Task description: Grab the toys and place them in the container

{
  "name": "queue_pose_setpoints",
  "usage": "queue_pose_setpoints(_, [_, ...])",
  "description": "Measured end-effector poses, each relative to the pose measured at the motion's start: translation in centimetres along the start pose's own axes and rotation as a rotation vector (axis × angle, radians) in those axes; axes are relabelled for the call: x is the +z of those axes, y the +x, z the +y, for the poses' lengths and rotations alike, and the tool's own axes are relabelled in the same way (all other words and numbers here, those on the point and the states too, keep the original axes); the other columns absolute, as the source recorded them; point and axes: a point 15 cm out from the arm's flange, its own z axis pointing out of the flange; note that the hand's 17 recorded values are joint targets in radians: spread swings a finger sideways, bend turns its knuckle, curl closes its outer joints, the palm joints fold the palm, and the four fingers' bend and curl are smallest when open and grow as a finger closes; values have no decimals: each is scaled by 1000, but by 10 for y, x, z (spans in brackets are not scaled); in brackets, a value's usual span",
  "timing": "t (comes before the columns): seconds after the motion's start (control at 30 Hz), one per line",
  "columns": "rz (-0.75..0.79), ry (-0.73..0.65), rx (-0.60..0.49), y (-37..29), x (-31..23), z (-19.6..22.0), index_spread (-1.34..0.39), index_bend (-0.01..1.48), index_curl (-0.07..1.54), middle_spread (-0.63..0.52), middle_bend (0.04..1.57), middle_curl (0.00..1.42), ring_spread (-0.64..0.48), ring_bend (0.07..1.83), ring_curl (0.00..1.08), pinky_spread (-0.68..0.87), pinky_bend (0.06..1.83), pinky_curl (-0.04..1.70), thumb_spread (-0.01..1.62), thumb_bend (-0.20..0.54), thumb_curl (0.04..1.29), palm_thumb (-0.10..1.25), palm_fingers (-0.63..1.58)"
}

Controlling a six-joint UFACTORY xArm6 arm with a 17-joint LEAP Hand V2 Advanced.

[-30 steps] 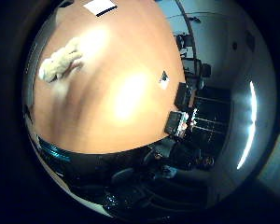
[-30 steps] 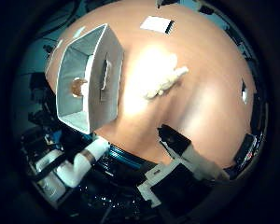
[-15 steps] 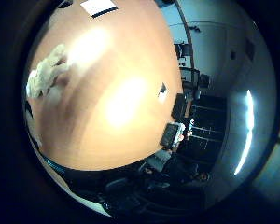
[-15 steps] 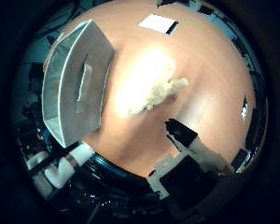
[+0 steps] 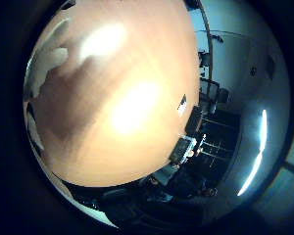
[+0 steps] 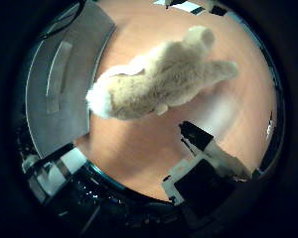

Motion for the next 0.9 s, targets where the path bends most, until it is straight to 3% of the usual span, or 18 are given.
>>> queue_pose_setpoints(0.27, [6,-41,-24,-6,17,-2,-499,197,301,-86,189,339,124,212,259,333,230,306,942,-23,362,881,229])
queue_pose_setpoints(0.4, [9,-41,-30,-6,16,-3,-515,226,334,-191,259,360,-14,261,266,315,163,271,950,-23,360,878,468])
queue_pose_setpoints(0.47, [18,-34,-35,-3,11,-3,-526,245,351,-294,422,416,-238,452,302,177,147,208,959,-20,356,881,812])
queue_pose_setpoints(0.57, [38,-13,-35,3,-3,5,-523,220,394,-352,560,495,-372,729,422,-200,365,255,970,-11,357,921,1229])
queue_pose_setpoints(0.67, [40,-12,-42,-5,-12,23,-518,357,487,-352,718,573,-382,845,486,-481,583,319,974,-15,357,953,1263])
queue_pose_setpoints(0.9, [62,-16,-45,-5,-40,29,-495,482,613,-325,866,636,-379,972,526,-623,794,391,973,-19,349,974,1175])
